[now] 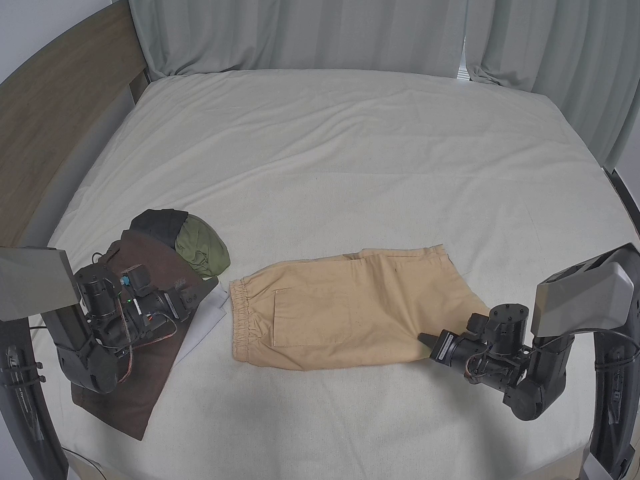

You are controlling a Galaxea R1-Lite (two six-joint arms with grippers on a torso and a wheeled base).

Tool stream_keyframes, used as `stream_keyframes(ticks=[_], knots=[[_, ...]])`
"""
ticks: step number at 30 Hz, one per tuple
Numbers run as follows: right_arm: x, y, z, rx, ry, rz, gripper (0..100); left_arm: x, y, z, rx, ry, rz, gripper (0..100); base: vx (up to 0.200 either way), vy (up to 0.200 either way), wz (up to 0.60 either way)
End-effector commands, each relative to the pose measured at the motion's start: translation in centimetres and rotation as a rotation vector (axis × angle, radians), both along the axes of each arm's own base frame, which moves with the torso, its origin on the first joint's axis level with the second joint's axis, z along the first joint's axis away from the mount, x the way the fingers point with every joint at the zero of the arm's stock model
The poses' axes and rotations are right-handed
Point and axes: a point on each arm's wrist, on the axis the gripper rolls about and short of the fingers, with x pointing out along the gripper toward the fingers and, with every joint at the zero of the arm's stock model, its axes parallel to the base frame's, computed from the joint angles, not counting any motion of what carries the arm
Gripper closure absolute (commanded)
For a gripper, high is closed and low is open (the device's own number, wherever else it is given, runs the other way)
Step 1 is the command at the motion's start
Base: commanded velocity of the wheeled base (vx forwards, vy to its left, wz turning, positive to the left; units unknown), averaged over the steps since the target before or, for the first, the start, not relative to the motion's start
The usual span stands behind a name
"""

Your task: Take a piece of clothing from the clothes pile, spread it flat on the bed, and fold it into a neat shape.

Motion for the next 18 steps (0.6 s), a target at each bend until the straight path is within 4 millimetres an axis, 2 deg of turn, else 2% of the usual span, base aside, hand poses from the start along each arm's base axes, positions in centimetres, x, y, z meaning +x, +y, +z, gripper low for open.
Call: stream_keyframes(ticks=[1,4,9,15,16,18], knots=[[-0.98,-0.35,0.25,-0.013,0.02,0.001,100,-0.05,0.0,0.22,-0.001,-0.007,0.0,0,0.0,0.0,0.0],[-1.61,-0.5,-0.26,-0.029,0.052,0.005,100,0.0,-0.01,0.32,0.002,-0.014,-0.002,0,0.0,0.0,0.0],[-1.64,-0.52,-0.37,-0.029,0.057,0.002,100,-0.33,-0.13,0.15,-0.01,-0.001,-0.071,0,0.0,0.0,0.0],[-1.68,-0.61,-0.38,-0.034,0.057,-0.009,100,-0.34,-0.14,0.2,-0.016,0.001,-0.077,0,0.0,0.0,0.0],[-1.71,-0.62,-0.39,-0.033,0.059,-0.009,0,-0.41,-0.14,0.21,-0.02,0.005,-0.076,0,0.0,0.0,0.0],[-1.71,-0.62,-0.35,-0.032,0.057,-0.009,0,-0.52,-0.25,0.14,-0.025,0.012,-0.084,0,0.0,0.0,0.0]])
